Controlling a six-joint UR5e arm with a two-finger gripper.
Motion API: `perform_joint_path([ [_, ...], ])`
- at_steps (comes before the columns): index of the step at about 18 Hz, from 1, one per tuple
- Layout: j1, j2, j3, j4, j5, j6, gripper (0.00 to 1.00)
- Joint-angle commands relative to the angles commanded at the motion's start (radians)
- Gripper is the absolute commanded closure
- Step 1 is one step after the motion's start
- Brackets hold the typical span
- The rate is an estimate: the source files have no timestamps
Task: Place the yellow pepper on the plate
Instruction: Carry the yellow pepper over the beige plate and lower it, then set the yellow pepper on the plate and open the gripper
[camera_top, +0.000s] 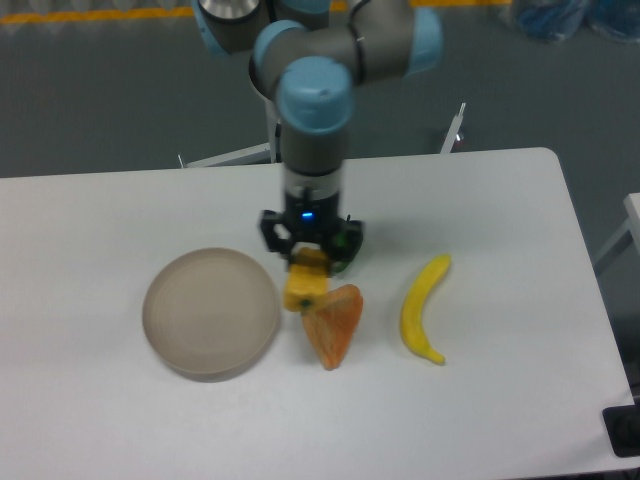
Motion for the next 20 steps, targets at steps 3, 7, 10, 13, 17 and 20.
perform_joint_path([
  [3,-0.060,-0.069,-0.003,0.064,0.014,-0.106,0.58],
  [7,-0.080,-0.100,-0.003,0.080,0.038,-0.128,0.58],
  [10,-0.091,-0.114,-0.020,0.086,0.060,-0.128,0.58],
  [13,-0.093,-0.115,-0.011,0.085,0.060,-0.128,0.58],
  [17,-0.094,-0.121,-0.014,0.086,0.061,-0.126,0.55],
  [20,-0.094,-0.121,-0.014,0.085,0.061,-0.120,0.38],
])
